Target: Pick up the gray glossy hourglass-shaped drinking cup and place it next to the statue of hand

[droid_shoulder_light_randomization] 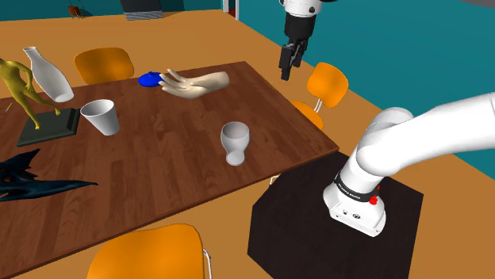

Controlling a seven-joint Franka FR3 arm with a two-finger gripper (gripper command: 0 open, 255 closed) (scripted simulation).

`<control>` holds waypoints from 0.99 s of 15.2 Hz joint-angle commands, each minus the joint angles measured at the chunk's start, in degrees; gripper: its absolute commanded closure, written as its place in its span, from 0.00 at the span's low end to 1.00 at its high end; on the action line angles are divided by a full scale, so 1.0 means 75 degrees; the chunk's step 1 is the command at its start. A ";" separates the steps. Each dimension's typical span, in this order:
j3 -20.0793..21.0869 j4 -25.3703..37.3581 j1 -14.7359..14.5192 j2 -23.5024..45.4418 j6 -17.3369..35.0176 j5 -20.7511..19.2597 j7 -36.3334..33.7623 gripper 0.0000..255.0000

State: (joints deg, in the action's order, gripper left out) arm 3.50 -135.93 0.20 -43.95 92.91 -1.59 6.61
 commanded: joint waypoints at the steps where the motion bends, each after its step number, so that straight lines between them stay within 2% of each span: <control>1: 0.0000 0.0000 0.0000 0.0000 0.0000 0.0000 0.0000 0.00; 8: 0.0786 -0.0444 -0.0135 0.1173 0.1310 0.0383 -0.1046 0.00; 15: 0.1538 -0.0393 -0.0203 0.2825 0.2603 0.0518 -0.2117 0.00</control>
State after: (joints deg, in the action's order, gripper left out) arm 14.12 -138.96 -1.18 -24.53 111.02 2.18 -7.86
